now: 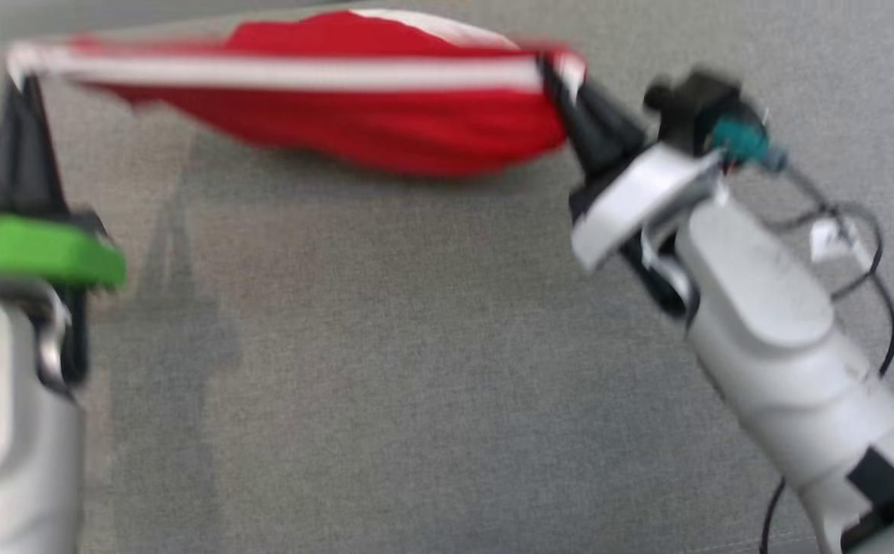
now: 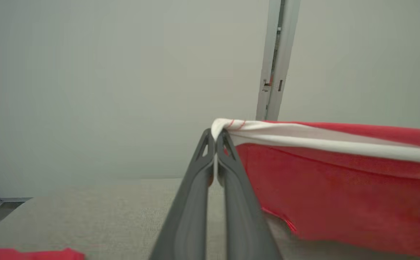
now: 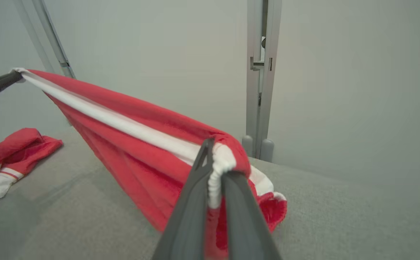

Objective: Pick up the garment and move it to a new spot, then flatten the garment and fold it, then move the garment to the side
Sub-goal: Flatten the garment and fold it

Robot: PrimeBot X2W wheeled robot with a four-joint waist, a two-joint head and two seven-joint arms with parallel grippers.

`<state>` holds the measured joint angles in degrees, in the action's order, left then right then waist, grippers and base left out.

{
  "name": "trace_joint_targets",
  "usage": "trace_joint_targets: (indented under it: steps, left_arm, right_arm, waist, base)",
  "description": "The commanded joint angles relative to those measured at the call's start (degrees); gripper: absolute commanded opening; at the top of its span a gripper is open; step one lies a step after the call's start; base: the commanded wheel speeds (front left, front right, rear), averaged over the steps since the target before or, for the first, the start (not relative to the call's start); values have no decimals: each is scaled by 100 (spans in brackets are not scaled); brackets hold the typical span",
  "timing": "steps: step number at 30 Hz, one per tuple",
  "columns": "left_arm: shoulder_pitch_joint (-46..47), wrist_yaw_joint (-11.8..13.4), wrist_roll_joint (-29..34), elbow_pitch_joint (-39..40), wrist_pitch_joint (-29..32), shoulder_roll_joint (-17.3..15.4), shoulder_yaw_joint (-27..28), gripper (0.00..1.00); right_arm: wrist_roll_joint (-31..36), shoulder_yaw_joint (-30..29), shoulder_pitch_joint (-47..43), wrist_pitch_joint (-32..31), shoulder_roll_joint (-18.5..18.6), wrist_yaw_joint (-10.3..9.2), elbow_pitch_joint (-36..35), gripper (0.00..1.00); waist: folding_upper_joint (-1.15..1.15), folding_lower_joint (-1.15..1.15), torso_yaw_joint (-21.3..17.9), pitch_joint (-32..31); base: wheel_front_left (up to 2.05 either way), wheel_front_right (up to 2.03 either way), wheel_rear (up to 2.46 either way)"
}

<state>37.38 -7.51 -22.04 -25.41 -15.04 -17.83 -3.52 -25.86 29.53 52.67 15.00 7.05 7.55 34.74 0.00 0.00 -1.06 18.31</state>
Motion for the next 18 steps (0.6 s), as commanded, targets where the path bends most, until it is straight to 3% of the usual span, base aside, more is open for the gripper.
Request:
trace_joint_targets:
  steps: [1,10,18]
  left_arm:
    - [-442,21,27,12,-19,89,138,0]
    - [-2401,17,-2,-312,-20,909,662,0]
    - [-3627,15,256,-306,-20,1234,800,0]
  right_arm:
    - [-166,142,-437,25,126,-12,-32,0]
    - [-806,683,-2606,26,469,-14,-435,0]
    - [-1011,776,-3917,25,475,-13,-712,0]
  waist:
    - [0,0,35,-419]
    - [0,0,249,-1254]
    - [0,0,415,-1747]
  base:
    - [0,0,0]
    - [0,0,0]
    - [0,0,0]
